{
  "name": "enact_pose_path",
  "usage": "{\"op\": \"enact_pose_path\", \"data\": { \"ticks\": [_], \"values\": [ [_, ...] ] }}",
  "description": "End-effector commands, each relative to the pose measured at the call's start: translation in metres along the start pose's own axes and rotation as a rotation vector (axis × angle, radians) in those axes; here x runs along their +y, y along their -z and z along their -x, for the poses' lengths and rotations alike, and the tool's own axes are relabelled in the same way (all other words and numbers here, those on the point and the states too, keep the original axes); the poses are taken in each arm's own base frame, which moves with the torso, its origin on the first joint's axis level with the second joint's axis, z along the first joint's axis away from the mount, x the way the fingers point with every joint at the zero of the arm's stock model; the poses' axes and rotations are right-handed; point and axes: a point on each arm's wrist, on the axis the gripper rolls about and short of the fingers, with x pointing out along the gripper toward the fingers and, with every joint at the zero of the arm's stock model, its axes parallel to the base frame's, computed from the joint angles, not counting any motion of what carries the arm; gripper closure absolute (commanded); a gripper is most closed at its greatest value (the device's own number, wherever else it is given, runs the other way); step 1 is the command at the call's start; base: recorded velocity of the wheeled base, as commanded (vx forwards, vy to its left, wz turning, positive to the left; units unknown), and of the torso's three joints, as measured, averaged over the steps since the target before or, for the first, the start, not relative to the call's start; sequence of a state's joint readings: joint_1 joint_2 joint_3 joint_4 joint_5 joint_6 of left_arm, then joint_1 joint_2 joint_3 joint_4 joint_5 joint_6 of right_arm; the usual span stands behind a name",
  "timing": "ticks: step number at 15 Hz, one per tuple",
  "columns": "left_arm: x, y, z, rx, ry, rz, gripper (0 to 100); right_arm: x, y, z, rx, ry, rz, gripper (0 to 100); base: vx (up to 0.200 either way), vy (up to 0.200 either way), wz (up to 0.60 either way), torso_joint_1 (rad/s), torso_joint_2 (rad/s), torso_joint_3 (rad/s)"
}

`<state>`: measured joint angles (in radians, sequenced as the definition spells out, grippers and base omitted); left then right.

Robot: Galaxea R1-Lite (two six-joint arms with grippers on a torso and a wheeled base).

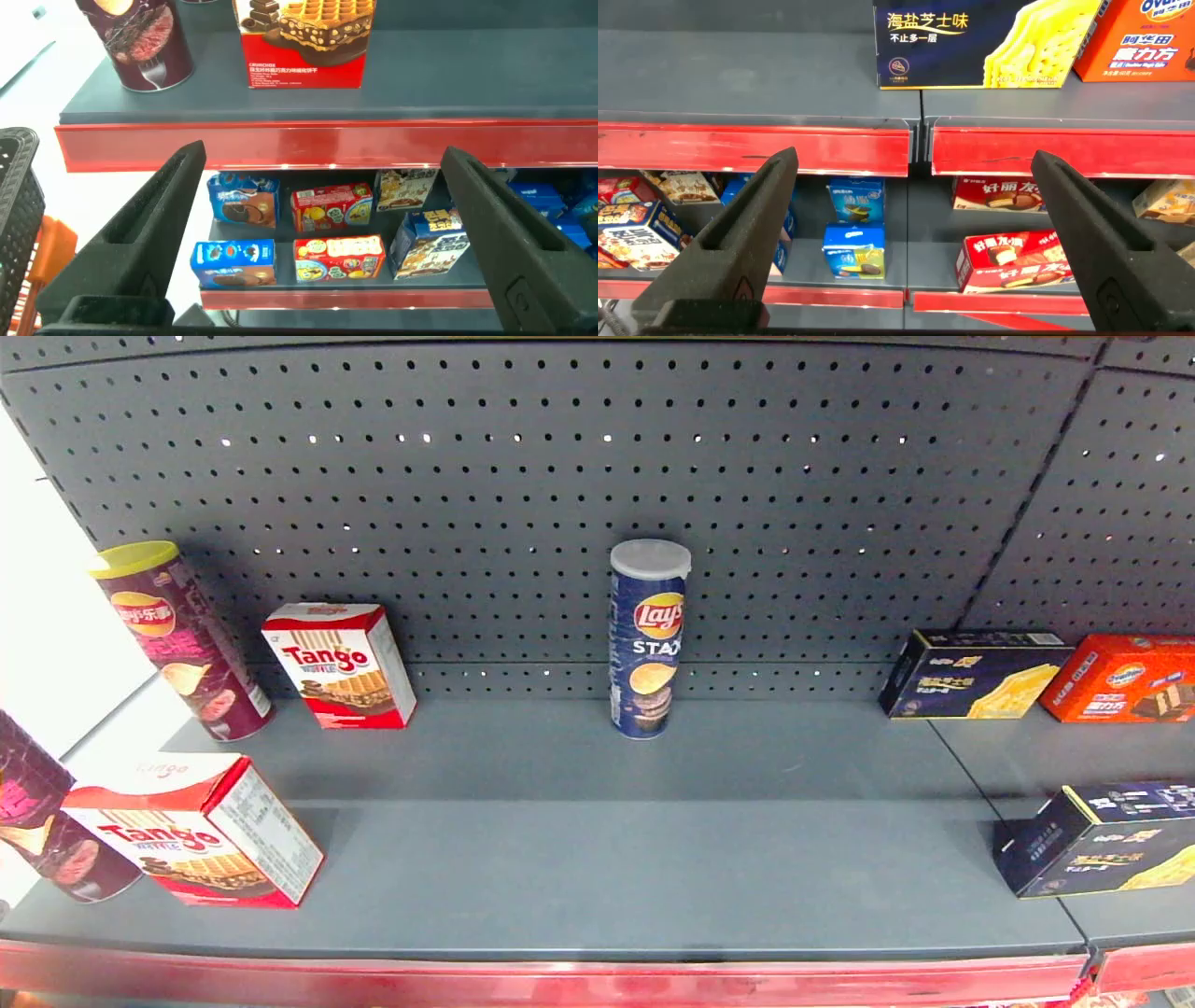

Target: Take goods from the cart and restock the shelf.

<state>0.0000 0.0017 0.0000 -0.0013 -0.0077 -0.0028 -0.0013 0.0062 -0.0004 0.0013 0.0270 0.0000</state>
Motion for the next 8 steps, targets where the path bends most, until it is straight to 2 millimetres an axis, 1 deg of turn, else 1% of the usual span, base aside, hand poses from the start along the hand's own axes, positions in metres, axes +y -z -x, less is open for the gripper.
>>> {"op": "enact_pose_path", "data": {
  "ticks": [1,3,8],
  "values": [
    [0.0000,0.0000,0.0000,0.000,0.000,0.000,0,0.0000,0.0001,-0.0001,0.002,0.000,0.000,0,0.000,0.000,0.00,0.000,0.00,0.000],
    [0.0000,0.0000,0.0000,0.000,0.000,0.000,0,0.0000,-0.0003,0.0000,0.001,0.000,0.000,0,0.000,0.000,0.00,0.000,0.00,0.000],
    [0.0000,0.0000,0.0000,0.000,0.000,0.000,0,0.0000,0.0001,-0.0001,0.002,0.000,-0.002,0,0.000,0.000,0.60,0.002,0.00,0.001]
  ]
}}
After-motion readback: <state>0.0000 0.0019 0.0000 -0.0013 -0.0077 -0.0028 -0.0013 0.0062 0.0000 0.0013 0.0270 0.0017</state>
